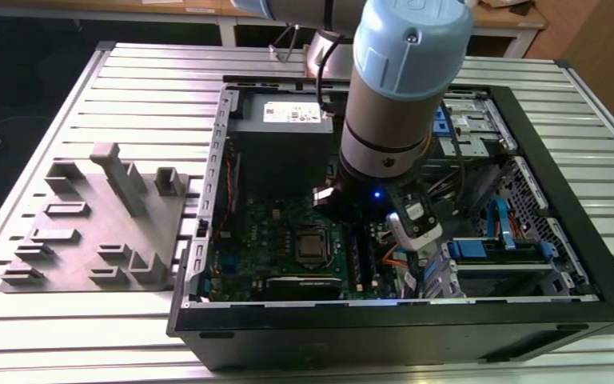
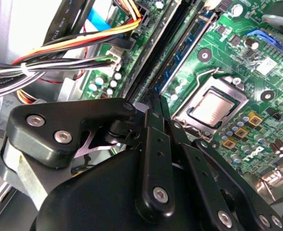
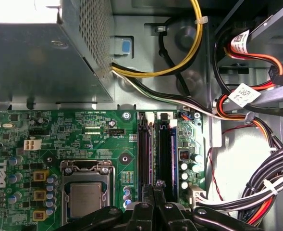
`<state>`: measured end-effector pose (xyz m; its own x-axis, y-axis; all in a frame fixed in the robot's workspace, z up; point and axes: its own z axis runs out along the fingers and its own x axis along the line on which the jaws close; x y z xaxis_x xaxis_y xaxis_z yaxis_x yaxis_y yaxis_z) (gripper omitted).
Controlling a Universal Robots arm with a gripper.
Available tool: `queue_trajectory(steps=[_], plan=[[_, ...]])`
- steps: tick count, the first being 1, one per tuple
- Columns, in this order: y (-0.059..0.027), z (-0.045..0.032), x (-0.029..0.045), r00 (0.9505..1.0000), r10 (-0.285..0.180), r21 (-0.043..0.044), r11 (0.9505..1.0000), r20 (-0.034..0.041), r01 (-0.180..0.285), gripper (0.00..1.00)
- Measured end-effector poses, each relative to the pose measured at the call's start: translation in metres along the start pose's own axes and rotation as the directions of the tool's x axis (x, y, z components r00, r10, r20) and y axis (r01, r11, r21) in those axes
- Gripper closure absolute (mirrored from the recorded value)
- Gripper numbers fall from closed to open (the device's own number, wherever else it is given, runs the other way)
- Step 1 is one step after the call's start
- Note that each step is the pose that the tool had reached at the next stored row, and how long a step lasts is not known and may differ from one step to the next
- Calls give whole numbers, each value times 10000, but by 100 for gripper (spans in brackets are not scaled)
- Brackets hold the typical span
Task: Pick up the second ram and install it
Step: 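Insert the second ram into the second slot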
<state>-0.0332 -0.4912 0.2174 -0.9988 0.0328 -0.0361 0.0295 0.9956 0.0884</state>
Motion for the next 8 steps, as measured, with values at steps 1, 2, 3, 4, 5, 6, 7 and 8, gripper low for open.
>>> queue_trajectory(steps=[1,2,3,4,5,6,7,8], plan=[[0,3,0,10000,0,1,10000,1,0,92],[0,7,0,10000,0,5,10000,2,0,92],[0,9,1,10000,0,12,10000,2,0,92],[-1,10,1,10000,0,18,10000,1,0,92],[-1,10,1,10000,-1,21,10000,1,1,92],[-1,10,1,10000,-1,21,10000,1,1,92],[-1,10,1,10000,0,22,10000,1,0,92],[-1,11,1,10000,0,21,10000,1,0,92]])
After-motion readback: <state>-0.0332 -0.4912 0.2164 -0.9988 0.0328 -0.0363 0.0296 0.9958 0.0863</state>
